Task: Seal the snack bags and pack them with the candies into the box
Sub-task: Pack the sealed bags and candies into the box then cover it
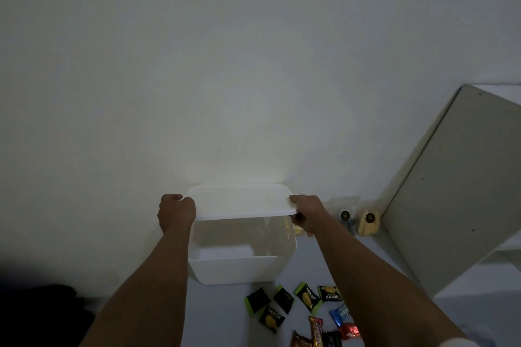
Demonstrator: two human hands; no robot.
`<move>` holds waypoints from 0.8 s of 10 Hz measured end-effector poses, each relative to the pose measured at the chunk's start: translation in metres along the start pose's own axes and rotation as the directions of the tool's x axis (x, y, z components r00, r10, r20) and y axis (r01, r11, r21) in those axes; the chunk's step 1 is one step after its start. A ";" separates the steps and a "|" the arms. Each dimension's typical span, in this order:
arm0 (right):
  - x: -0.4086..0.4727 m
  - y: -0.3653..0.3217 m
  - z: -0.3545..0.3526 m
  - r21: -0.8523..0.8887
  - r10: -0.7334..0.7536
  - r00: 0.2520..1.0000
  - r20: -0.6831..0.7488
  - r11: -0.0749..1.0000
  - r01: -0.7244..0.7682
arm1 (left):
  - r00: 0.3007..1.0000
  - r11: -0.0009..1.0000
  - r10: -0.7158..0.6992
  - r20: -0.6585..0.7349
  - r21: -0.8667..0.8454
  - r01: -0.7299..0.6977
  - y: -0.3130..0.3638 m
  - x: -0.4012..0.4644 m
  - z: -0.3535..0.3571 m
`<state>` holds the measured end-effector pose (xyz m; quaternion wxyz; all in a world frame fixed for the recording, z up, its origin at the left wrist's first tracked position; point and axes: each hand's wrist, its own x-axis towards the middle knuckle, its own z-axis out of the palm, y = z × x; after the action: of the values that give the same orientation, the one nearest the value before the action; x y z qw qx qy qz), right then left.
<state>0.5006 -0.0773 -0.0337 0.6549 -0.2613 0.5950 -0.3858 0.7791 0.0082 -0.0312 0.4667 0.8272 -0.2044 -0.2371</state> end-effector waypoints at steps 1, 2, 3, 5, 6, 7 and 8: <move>-0.002 0.003 -0.007 -0.095 -0.037 0.999 -0.021 0.995 0.035 | 1.000 0.999 0.021 -0.020 -0.024 -0.022 -0.003 -0.009 -0.002; -0.006 0.005 -0.019 -0.328 -0.118 0.993 0.001 0.938 0.112 | 0.996 0.996 0.074 -0.051 -0.042 -0.076 -0.007 -0.021 0.001; -0.009 0.007 -0.040 -0.397 -0.149 0.987 -0.063 0.911 0.112 | 0.987 0.990 0.139 -0.082 -0.018 -0.141 -0.004 -0.041 0.010; -0.014 0.007 -0.126 -0.451 -0.236 0.941 -0.243 0.886 0.106 | 0.982 0.983 0.180 0.055 0.021 -0.181 0.012 -0.093 0.058; -0.017 0.010 -0.175 -0.451 -0.236 0.901 -0.363 0.891 0.052 | 0.956 0.972 0.217 0.196 0.047 -0.230 0.019 -0.126 0.094; -0.009 0.021 -0.246 -0.454 -0.295 0.853 -0.430 0.887 0.078 | 0.897 0.942 0.271 0.350 0.094 -0.321 0.022 -0.156 0.138; -0.008 0.031 -0.300 -0.449 -0.234 0.831 -0.505 0.893 -0.021 | 0.843 0.920 0.229 0.488 0.175 -0.351 0.013 -0.186 0.181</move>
<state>0.2128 -0.0184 -0.1005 0.3592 -0.3137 0.8116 -0.3376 0.5224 -0.0163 -0.0647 0.3246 0.7601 -0.4612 -0.3227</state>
